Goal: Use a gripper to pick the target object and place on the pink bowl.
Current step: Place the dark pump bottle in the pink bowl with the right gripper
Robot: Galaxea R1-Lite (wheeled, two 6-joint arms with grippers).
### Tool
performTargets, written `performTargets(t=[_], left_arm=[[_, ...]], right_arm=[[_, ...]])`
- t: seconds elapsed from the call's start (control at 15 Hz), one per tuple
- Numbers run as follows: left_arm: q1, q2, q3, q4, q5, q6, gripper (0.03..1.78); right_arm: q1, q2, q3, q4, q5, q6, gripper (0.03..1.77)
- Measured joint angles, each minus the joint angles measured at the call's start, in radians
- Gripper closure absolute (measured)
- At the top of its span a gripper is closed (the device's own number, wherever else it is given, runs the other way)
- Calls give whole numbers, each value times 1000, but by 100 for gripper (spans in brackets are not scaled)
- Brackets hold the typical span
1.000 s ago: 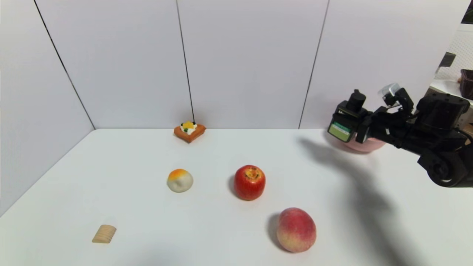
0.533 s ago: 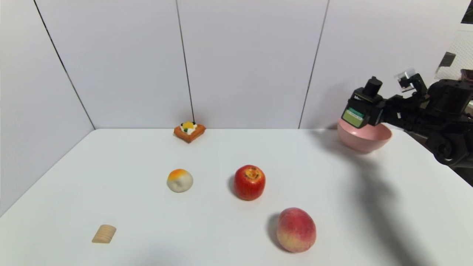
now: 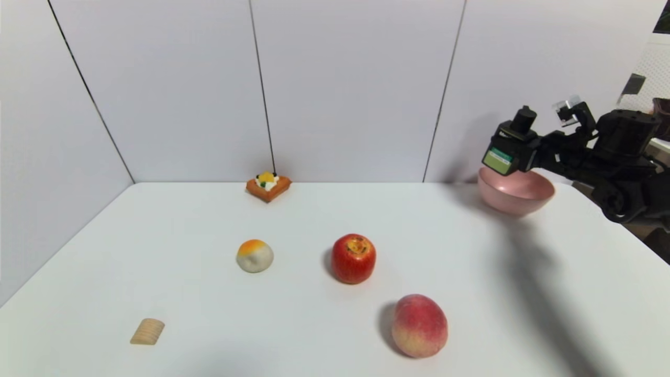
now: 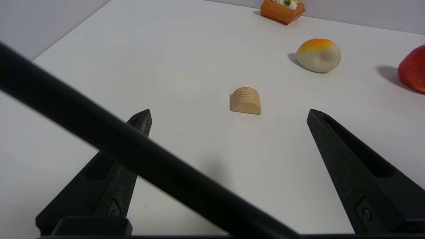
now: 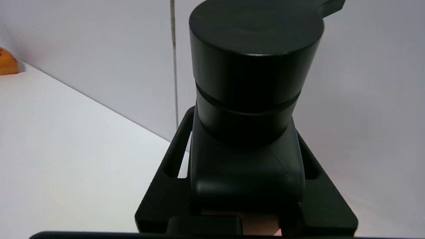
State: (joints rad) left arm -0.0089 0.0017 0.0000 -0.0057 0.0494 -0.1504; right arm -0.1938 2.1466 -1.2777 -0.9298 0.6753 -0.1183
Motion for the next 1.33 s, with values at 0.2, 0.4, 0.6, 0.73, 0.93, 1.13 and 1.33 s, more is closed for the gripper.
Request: performTargets(t=[0.2,0.4,0.6,0.73,0.93,1.13,1.33], left_arm=[[0,0,0,0,1,0,12],[0,0,0,0,0,0,12],[0,0,0,0,0,0,12],[0,0,0,0,0,0,12],[0,0,0,0,0,0,12],[0,0,0,0,0,0,12],[0,0,0,0,0,0,12]], right_arm=[[-17,44,-35,27,2,-5,117],[-38,63,-53,68,4,-8,117],[-59,70,-57,73,4,-6,117],[-74,76,-58,79,4,-1,117],[-77,84,-57,101,4,-24,117],[-78,99,-51,114,3,-48,117],[-76,106,-47,117,5,-63,117]])
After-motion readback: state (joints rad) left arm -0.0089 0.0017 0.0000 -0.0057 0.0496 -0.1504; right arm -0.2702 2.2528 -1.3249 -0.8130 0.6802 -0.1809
